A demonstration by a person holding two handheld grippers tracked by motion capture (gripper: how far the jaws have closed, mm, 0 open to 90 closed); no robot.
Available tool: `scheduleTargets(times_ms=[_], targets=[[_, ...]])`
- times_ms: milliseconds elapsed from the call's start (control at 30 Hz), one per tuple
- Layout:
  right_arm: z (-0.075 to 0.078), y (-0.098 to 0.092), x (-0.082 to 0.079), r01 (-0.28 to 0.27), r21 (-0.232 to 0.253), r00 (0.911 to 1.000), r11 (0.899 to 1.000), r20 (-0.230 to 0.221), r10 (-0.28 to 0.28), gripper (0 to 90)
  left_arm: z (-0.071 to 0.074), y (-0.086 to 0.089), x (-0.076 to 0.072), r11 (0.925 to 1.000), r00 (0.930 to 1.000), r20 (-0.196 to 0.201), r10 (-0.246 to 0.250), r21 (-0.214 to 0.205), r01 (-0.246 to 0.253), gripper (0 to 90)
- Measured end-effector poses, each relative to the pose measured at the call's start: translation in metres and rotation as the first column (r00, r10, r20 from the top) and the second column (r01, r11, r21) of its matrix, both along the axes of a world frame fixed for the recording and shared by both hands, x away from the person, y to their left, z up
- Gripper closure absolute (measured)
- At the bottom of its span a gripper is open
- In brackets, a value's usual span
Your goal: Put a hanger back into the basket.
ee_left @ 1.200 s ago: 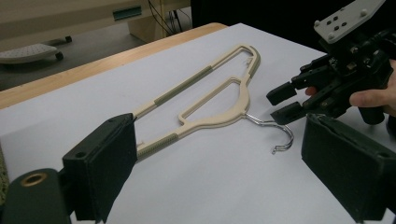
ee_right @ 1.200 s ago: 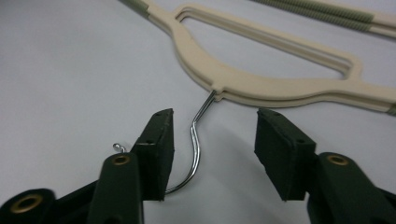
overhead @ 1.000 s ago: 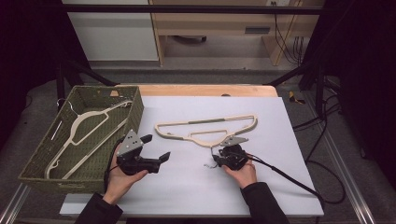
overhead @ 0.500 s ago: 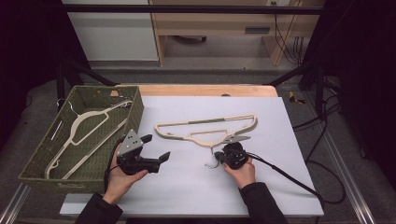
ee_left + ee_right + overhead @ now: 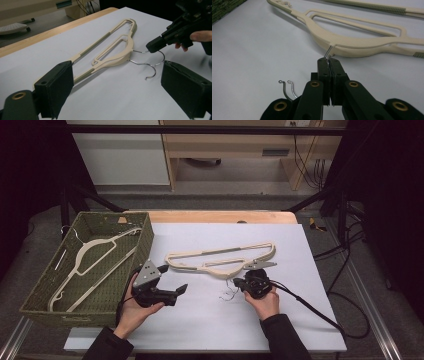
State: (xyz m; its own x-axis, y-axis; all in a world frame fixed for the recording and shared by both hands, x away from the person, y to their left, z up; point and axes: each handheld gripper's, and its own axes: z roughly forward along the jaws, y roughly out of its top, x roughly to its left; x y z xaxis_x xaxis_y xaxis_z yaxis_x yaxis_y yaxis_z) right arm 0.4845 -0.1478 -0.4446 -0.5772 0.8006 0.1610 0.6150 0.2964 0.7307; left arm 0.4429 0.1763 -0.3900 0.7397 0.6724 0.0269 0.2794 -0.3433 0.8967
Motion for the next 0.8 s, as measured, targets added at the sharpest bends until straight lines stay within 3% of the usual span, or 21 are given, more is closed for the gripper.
scheduleTargets(times_ms=[233, 400, 567, 633, 800], targets=[[0.013, -0.007, -0.005, -0.021, 0.007, 0.9998, 1.000, -0.001, 0.021, 89.1, -0.006, -0.031, 0.017, 0.9979, 0.9989, -0.019, -0.043, 0.049, 0.044, 13.7], [0.016, -0.008, -0.007, -0.027, -0.002, 0.9996, 1.000, 0.002, 0.027, 89.2, -0.017, -0.058, 0.035, 0.9857, 0.9956, -0.044, -0.082, 0.144, 0.088, 14.6], [0.018, -0.008, -0.008, -0.033, -0.009, 0.9994, 0.999, 0.006, 0.033, 89.2, -0.035, -0.083, 0.052, 0.9644, 0.9945, -0.063, -0.084, 0.246, 0.097, 16.6], [0.019, -0.008, -0.009, -0.028, -0.003, 0.9996, 1.000, 0.003, 0.028, 89.2, -0.041, -0.092, 0.057, 0.9508, 0.9946, -0.050, -0.091, 0.293, 0.102, 18.4], [0.021, -0.008, -0.010, -0.029, -0.001, 0.9995, 1.000, 0.008, 0.029, 89.3, -0.053, -0.108, 0.068, 0.9298, 0.9940, -0.023, -0.107, 0.352, 0.108, 27.0]])
